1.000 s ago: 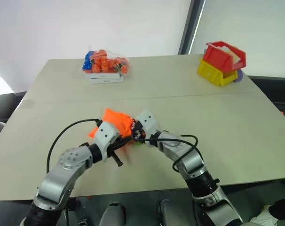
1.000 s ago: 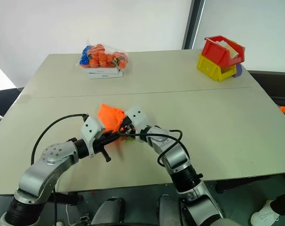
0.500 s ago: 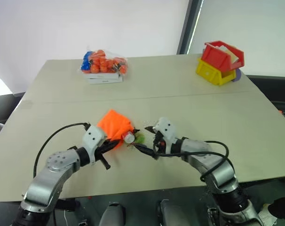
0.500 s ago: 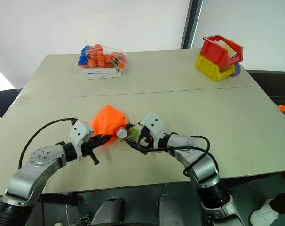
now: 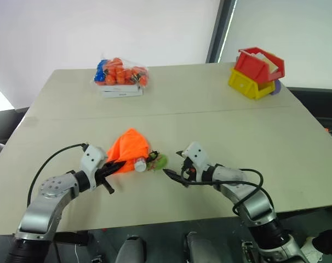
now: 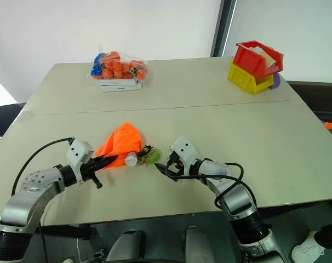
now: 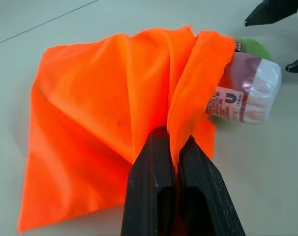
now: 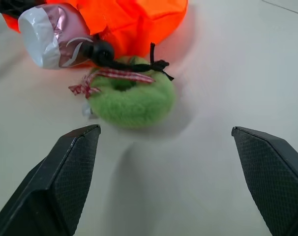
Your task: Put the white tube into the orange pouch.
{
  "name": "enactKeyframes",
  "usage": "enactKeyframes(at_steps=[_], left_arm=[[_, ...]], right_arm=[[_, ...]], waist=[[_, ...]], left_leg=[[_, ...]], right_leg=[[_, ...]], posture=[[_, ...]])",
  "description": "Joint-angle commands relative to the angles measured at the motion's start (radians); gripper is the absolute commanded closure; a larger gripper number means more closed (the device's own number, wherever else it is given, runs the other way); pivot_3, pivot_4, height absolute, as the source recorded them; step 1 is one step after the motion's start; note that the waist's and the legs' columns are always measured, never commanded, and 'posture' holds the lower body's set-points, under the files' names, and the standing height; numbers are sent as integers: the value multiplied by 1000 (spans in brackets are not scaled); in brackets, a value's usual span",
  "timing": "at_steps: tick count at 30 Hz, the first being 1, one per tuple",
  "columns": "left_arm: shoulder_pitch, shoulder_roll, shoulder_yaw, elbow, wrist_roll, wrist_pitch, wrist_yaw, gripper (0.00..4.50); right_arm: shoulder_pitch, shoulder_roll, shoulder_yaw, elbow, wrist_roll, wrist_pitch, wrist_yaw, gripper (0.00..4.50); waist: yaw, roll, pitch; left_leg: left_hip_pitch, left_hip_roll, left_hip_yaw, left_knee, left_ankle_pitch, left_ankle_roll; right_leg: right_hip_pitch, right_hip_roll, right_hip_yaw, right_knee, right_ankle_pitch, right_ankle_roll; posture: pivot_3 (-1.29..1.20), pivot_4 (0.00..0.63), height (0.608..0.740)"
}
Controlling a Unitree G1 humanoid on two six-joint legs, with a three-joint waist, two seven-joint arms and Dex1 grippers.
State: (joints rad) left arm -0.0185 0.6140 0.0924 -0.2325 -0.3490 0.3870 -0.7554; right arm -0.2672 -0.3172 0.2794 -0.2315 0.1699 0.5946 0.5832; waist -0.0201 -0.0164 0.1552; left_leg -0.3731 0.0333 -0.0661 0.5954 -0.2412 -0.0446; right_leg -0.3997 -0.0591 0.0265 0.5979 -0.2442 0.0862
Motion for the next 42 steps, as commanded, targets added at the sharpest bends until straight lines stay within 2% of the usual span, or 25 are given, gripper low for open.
enactKeyframes(at_steps=[1, 11, 12, 13, 14, 16, 20, 21, 27, 33, 38, 42], left_arm=[[-6, -3, 6, 10, 4, -14, 3, 4500], [4, -19, 3, 5, 7, -17, 12, 4500], [5, -20, 4, 3, 6, -18, 13, 4500], [6, -21, 4, 2, 6, -18, 13, 4500], [7, -21, 5, 1, 4, -18, 13, 4500], [9, -21, 8, -2, 2, -17, 14, 4500], [7, -18, 12, -3, -3, -16, 11, 4500], [2, -19, 14, -4, -8, -14, 11, 4500], [-44, -31, 29, -24, -62, 38, 20, 4500], [-85, -25, 17, -32, -108, 93, 4, 4500], [-116, -35, 4, -22, -118, 117, 0, 4500], [-131, -48, -15, -20, -115, 128, -7, 4500]], right_arm=[[-35, 57, -13, 14, 31, 5, -15, 71], [-67, 117, -20, 78, 31, 64, -51, 71], [-69, 116, -21, 84, 27, 74, -59, 565], [-70, 116, -22, 86, 26, 81, -65, 795], [-70, 114, -22, 86, 26, 85, -68, 1237], [-65, 107, -25, 80, 32, 90, -68, 2371], [-55, 98, -28, 58, 50, 96, -54, 4359], [-55, 97, -27, 54, 49, 96, -55, 4438], [-56, 81, -95, 26, 46, 67, -96, 4438], [-77, 20, -194, 41, 24, 42, -142, 4438], [-75, -25, -173, 31, -3, 9, -123, 4438], [-45, -46, -143, -37, 5, -36, -68, 3005]], waist=[[0, 0, 0], [1, 0, 0], [1, 0, 0], [1, 0, 0], [1, 0, 0], [1, 0, 0], [1, 0, 0], [1, 0, 0], [3, 0, 0], [2, 0, 0], [-1, 0, 0], [1, 0, 0]], left_leg=[[0, 0, 0, 0, 0, 0], [0, 0, 0, 0, 0, 0], [0, 0, 0, 0, 0, 0], [0, 0, 0, 0, 0, 0], [0, 0, 0, 0, 0, 0], [0, 0, 0, 0, 0, 0], [0, 0, 0, 0, 0, 0], [0, 0, 0, 0, 0, 0], [0, 0, 0, 0, 0, 0], [-1, 0, 0, 0, 0, 0], [0, 0, 0, -1, 0, 0], [0, 0, 0, -1, 0, 0]], right_leg=[[0, 0, 0, 0, 0, 0], [0, 0, 0, 0, 1, -2], [0, 0, 0, 0, 1, -2], [0, 0, 0, 0, 1, -2], [0, 0, 0, 0, 1, -2], [0, 0, 0, 0, 1, -1], [0, 0, 0, 0, 1, -1], [0, 0, 0, 0, 1, -1], [0, 0, 0, 0, 1, -1], [0, 0, 0, 0, 1, -1], [0, 1, 0, 0, 1, -1], [0, 1, 0, 0, 1, -1]], posture=[[0, 150, 740], [0, 150, 740], [0, 150, 740], [0, 150, 740], [0, 150, 740], [0, 150, 740], [0, 150, 740], [0, 150, 740], [0, 150, 740], [0, 150, 740], [0, 150, 740], [0, 150, 740]])
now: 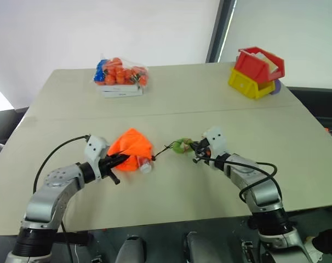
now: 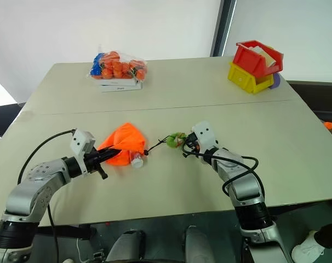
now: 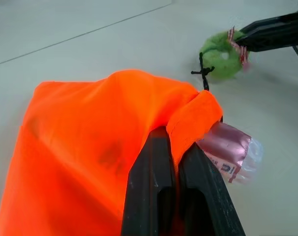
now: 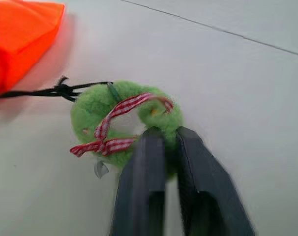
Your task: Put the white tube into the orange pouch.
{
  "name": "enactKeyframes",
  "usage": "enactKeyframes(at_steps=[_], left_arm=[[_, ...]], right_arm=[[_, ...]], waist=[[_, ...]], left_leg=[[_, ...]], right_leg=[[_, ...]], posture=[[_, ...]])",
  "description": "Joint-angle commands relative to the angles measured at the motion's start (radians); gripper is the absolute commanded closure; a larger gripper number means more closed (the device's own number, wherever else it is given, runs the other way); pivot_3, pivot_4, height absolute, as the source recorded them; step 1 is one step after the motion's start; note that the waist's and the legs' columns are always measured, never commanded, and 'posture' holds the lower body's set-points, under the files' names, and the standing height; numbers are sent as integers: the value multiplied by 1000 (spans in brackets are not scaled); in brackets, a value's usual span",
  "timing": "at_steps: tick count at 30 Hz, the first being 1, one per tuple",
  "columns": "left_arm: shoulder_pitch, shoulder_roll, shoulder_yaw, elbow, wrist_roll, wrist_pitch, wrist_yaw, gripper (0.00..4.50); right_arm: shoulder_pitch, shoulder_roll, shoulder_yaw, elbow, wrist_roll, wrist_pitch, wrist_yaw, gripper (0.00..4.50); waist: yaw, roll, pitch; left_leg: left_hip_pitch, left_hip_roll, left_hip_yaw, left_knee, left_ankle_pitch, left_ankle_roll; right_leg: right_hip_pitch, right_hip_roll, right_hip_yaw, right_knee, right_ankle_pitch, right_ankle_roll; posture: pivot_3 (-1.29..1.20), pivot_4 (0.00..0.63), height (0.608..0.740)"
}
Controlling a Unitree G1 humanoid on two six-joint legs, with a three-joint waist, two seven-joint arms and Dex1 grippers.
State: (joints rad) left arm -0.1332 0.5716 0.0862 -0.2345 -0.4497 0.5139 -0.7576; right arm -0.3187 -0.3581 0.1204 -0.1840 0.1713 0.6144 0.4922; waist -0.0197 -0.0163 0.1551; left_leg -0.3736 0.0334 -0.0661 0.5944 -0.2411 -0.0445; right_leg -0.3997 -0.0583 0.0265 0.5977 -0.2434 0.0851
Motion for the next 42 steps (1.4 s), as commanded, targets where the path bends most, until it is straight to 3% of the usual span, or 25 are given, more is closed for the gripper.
enactKeyframes(at_steps=[1, 2, 5, 10, 17, 30, 42], left_arm=[[-18, -8, -11, -21, -15, 4, -6, 4500], [-20, -11, -13, -24, -16, 8, -6, 4500], [-23, -15, -19, -33, -21, 16, -5, 4500], [-28, -20, -21, -40, -23, 27, -3, 4500], [-48, -24, -13, -36, -47, 55, 1, 4500], [-59, -25, -10, -44, -61, 72, 7, 4500], [-26, 0, -45, -112, -89, 128, -29, 4500]], right_arm=[[11, 5, 11, -95, -5, -75, 3, 2475], [15, 16, 4, -106, -5, -89, -9, 2025], [39, 20, 4, -159, 42, -125, 36, 2199], [80, -5, 45, -250, 142, -69, 144, 4435], [-24, -11, 301, -139, 2, -29, 184, 4435], [-130, 95, 332, 8, -9, 26, 198, 4435], [-147, 223, 278, 130, -107, -108, -1, 4435]], waist=[[0, 0, 0], [1, 0, 0], [1, 0, 0], [2, 0, 0], [0, 0, 0], [2, 0, 0], [-2, 0, 0]], left_leg=[[0, 0, 0, 0, 0, 0], [0, 0, 0, 0, 0, 0], [0, 0, 0, 0, 0, 0], [0, 0, 0, 0, 0, 0], [1, 0, 0, 0, 0, 0], [0, 0, -1, 0, 0, 0], [0, 0, -1, 0, 0, 0]], right_leg=[[0, 0, 0, 0, 0, 0], [0, 0, 0, 0, 0, 0], [0, 0, 0, 0, -1, 2], [1, 0, 0, 0, -2, 4], [0, 0, 0, 0, -2, 3], [0, 0, 0, 0, 0, 0], [0, 0, 0, 0, 0, 0]], posture=[[0, 150, 740], [0, 150, 740], [0, 150, 740], [0, 150, 740], [0, 150, 740], [0, 150, 740], [0, 150, 740]])
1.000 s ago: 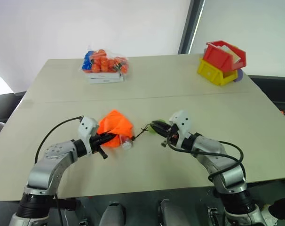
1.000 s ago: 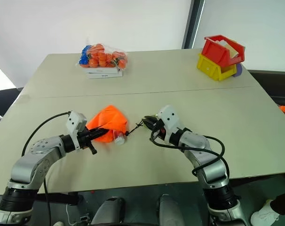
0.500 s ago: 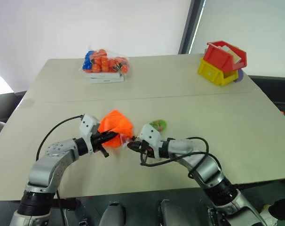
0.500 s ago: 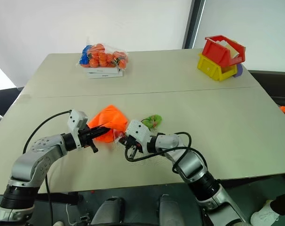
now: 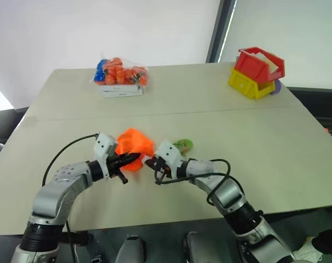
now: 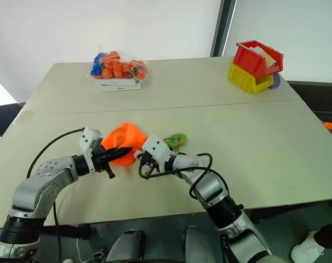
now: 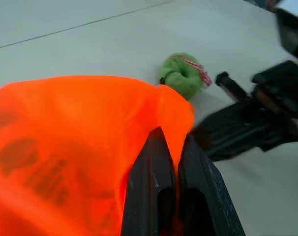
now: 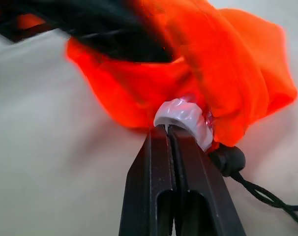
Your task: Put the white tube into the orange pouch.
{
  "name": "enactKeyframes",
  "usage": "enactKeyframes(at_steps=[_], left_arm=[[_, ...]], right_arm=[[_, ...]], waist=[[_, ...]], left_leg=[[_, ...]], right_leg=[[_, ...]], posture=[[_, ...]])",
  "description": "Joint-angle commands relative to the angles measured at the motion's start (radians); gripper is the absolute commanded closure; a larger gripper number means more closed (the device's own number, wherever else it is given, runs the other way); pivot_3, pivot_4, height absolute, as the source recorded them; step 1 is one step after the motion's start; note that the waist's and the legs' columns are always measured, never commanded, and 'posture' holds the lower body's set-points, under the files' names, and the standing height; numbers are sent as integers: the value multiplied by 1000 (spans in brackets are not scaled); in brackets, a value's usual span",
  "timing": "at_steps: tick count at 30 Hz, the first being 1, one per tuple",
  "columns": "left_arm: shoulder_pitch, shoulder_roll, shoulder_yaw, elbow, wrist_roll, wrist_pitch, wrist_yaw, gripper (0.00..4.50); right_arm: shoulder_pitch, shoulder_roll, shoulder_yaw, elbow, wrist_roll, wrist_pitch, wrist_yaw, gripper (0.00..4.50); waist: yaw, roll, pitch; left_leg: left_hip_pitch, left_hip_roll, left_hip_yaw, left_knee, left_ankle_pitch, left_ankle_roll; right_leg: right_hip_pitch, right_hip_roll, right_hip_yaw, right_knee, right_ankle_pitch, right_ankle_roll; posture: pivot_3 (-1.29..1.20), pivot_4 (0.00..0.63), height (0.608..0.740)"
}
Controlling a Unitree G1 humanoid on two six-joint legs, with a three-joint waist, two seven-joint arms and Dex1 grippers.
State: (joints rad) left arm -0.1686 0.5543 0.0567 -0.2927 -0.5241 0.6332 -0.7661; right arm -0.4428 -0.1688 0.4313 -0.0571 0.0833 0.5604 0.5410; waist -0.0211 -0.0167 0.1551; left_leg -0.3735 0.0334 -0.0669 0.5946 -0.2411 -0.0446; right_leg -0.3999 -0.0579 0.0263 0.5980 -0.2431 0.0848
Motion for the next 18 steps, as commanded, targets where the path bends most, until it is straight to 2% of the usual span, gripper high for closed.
enactKeyframes(at_steps=[1, 6, 18], left_arm=[[15, 24, -26, -61, -10, 9, -26, 4500], [38, 58, -69, -86, 7, 6, -50, 4500], [68, 143, -101, -181, -24, 55, -103, 4500]], right_arm=[[-21, 43, -37, 7, -19, -62, -58, 4435], [-14, 75, -50, 26, -45, -90, -110, 4435], [5, 85, -59, -8, -34, -94, -100, 4435]], waist=[[-1, 0, 0], [-1, 0, 0], [-4, 0, 0]], left_leg=[[0, 0, 0, 0, 0, 0], [0, 0, 0, -1, 0, 0], [0, 0, 0, -2, 0, 0]], right_leg=[[0, 0, 0, 0, 0, 0], [0, 0, 0, 0, 0, 0], [-2, 0, 0, 0, 0, 0]], posture=[[0, 150, 740], [0, 150, 740], [0, 150, 740]])
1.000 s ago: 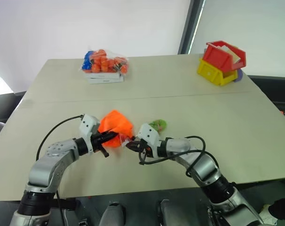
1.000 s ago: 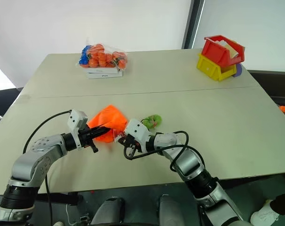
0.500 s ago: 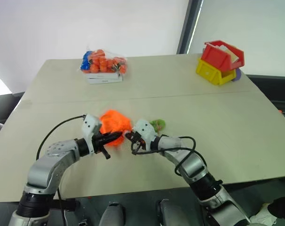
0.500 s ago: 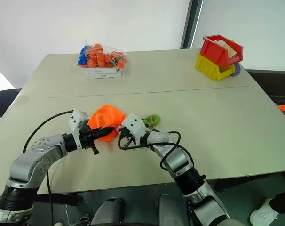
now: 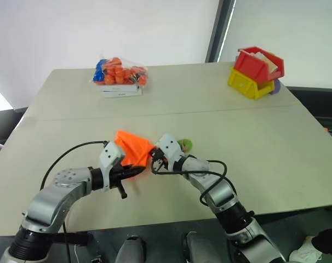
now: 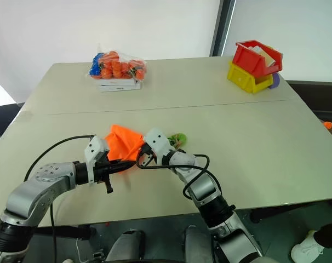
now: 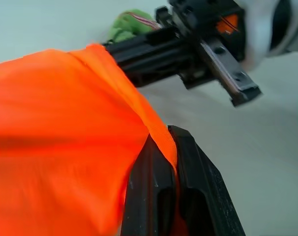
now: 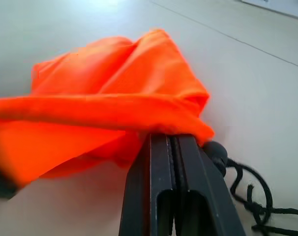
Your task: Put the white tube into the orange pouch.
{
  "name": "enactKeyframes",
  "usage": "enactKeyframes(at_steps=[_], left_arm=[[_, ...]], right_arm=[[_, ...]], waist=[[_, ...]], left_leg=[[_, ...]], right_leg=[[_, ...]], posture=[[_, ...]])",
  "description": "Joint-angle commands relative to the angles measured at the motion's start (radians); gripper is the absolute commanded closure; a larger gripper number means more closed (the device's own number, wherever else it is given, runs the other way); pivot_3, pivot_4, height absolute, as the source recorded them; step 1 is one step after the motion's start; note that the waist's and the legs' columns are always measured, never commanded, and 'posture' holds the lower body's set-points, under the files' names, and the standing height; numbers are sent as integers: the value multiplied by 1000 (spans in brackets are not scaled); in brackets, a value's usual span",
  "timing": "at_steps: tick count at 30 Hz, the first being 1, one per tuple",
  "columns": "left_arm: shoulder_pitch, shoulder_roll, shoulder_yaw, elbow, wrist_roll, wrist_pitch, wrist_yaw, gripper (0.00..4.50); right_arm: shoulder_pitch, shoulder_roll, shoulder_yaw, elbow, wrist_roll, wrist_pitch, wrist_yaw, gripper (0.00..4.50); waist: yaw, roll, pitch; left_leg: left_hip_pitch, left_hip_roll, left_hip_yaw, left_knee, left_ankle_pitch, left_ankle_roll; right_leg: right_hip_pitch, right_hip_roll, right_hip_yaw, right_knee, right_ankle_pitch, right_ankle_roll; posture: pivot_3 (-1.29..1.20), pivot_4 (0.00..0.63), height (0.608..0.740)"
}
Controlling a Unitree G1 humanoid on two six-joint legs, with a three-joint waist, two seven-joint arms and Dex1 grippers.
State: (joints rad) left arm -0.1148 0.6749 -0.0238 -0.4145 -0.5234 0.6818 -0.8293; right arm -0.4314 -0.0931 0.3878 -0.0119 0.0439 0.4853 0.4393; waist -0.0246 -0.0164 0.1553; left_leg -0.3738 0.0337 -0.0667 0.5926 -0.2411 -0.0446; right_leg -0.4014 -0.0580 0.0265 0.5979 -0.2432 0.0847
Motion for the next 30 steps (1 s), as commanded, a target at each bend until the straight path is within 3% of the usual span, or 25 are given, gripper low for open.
enactKeyframes(at_steps=[1, 5, 9, 16, 17, 19, 22, 24, 30], left_arm=[[21, 29, -21, -53, -11, 0, -38, 4500], [48, 46, -12, -33, 14, -22, -38, 4500], [97, 82, 18, -14, 25, -42, -59, 4500], [107, 82, 67, 28, -8, -55, -71, 4500], [102, 76, 78, 29, -26, -51, -76, 3911], [80, 59, 97, 32, -36, -58, -61, 3143], [33, 24, 147, 53, -79, -43, -26, 1540], [13, 12, 172, 63, -99, -35, -17, 1530], [-26, -21, 200, 104, -68, -84, 28, 1530]], right_arm=[[6, -9, -18, -80, 19, -9, 27, 4435], [58, -94, -34, -178, 60, 17, 114, 4435], [152, -257, -93, -333, 167, 64, 263, 4435], [182, -310, -205, -318, 217, 84, 247, 4435], [174, -304, -225, -299, 220, 84, 232, 4224], [146, -280, -270, -254, 222, 92, 183, 3601], [103, -237, -314, -187, 209, 109, 99, 1971], [79, -216, -329, -139, 196, 119, 53, 1022], [19, -155, -374, -36, 201, 156, -42, 1022]], waist=[[-1, 0, 0], [4, 0, 0], [8, 0, 0], [3, 0, 0], [4, -1, 0], [6, -1, 0], [8, -1, 0], [8, -1, 0], [6, -1, 0]], left_leg=[[0, 0, 0, 0, 0, 0], [0, 0, 0, 0, 0, 0], [0, 0, 1, 0, 0, 0], [0, 0, 1, 0, 0, 0], [0, 0, 1, 0, 0, 0], [0, 0, 1, 1, 0, 0], [-1, -1, 2, 2, 0, 0], [-1, -1, 2, 2, 0, 0], [-1, -1, 2, 0, 0, 0]], right_leg=[[0, 0, 0, 0, 0, 0], [0, 0, 0, -1, 0, 0], [-2, -1, 0, -2, 0, 0], [-4, -2, 0, -2, -2, 3], [-5, -2, 0, -2, -2, 3], [-5, -2, 0, -2, -2, 3], [-4, -3, 0, -2, -1, 0], [-3, -3, 0, -2, 1, -1], [-1, -2, 0, -1, 1, -1]], posture=[[0, 150, 740], [0, 150, 740], [0, 150, 740], [0, 150, 740], [0, 150, 740], [0, 150, 740], [0, 150, 740], [0, 150, 740], [0, 150, 740]])
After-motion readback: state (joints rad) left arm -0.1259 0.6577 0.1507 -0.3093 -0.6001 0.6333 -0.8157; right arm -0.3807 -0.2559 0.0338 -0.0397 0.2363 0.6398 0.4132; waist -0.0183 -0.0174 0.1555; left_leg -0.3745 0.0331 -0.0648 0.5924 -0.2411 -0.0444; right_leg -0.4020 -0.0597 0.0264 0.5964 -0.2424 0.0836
